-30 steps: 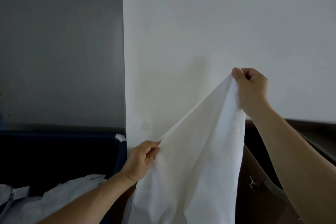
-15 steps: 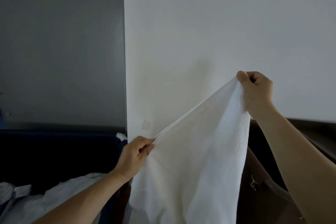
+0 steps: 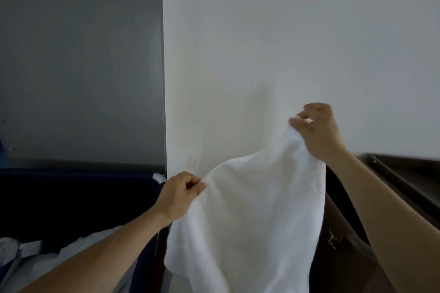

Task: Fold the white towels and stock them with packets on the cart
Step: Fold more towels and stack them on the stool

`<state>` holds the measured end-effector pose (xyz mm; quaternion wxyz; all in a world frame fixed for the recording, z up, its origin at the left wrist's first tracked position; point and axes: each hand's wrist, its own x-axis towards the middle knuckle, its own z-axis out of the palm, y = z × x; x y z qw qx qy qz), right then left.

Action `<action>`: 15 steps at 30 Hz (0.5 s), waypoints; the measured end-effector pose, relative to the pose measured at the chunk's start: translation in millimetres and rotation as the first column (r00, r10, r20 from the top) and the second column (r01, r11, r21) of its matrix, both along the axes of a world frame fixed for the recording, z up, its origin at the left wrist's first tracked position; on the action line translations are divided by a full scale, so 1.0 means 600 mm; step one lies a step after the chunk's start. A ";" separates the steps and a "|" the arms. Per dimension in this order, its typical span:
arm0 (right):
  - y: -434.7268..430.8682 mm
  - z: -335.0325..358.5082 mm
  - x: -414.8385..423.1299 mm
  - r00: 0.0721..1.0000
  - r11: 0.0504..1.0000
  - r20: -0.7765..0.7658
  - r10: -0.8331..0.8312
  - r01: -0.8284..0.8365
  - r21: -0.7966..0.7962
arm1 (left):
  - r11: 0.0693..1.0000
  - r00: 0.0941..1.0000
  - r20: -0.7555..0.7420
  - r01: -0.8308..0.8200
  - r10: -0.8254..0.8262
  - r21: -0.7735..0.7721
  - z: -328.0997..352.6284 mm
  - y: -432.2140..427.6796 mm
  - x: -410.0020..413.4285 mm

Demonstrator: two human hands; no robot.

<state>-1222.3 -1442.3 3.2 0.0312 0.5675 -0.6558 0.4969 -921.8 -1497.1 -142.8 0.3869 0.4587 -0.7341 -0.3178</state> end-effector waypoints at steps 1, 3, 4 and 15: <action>-0.001 -0.016 0.014 0.994 0.995 -0.069 0.085 -0.080 0.063 | 0.999 1.000 0.025 -0.001 0.002 -0.037 0.016 0.002 -0.013; 0.003 -0.052 0.051 0.955 0.939 -0.085 0.284 -0.260 0.223 | 0.995 0.997 0.082 0.017 -0.008 -0.102 0.049 0.008 -0.046; 0.009 -0.070 0.071 0.929 0.889 -0.035 0.368 -0.340 0.307 | 0.991 0.995 0.099 0.030 -0.017 -0.129 0.062 0.012 -0.062; 0.034 -0.135 0.108 0.899 0.841 -0.063 0.434 -0.378 0.388 | 0.960 0.958 -0.105 0.275 -0.268 0.057 0.068 0.043 -0.099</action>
